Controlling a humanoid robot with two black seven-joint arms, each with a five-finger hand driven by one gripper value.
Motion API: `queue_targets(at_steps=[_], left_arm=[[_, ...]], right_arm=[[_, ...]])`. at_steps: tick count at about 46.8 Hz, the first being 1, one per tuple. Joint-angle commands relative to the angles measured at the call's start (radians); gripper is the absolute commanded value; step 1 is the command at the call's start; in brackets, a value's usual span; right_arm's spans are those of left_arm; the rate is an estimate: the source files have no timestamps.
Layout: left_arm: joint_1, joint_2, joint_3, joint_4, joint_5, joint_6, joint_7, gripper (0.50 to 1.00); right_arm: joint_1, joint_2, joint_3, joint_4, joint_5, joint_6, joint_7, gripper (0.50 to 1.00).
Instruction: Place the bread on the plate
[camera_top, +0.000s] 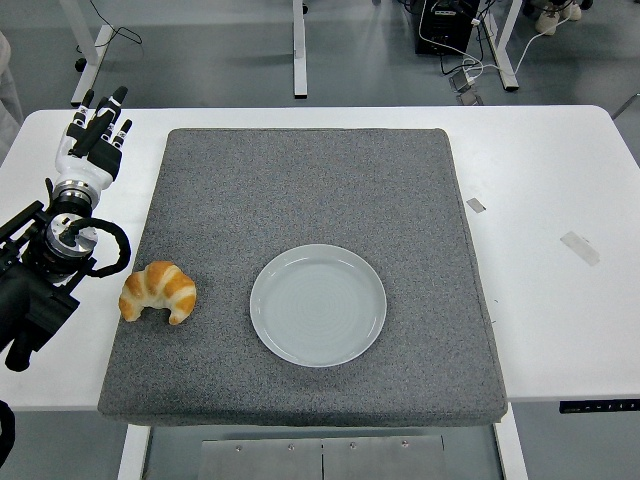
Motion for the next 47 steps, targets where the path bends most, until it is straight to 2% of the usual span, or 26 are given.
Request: queue_targets(at_steps=[1, 24, 39, 41, 47], left_arm=[[0.006, 0.002, 0.001, 0.000, 0.002, 0.000, 0.000, 0.998], [0.023, 0.002, -0.050, 0.000, 0.006, 0.000, 0.003, 0.998], [-0.047, 0.020, -0.036, -0.001, 0.022, 0.000, 0.001, 0.996], [-0.058, 0.029, -0.036, -0.004, 0.028, -0.008, 0.006, 0.995], [-0.087, 0.063, -0.021, -0.003, 0.086, -0.100, 0.012, 0.992]], right_arm=[[0.000, 0.000, 0.000, 0.000, 0.000, 0.000, 0.000, 1.000], [0.000, 0.000, 0.000, 0.000, 0.001, 0.000, 0.000, 1.000], [0.000, 0.000, 0.000, 0.000, 0.000, 0.000, 0.000, 1.000], [0.000, 0.000, 0.000, 0.000, 0.000, 0.000, 0.000, 1.000], [0.000, 0.000, 0.000, 0.000, 0.000, 0.000, 0.000, 1.000]])
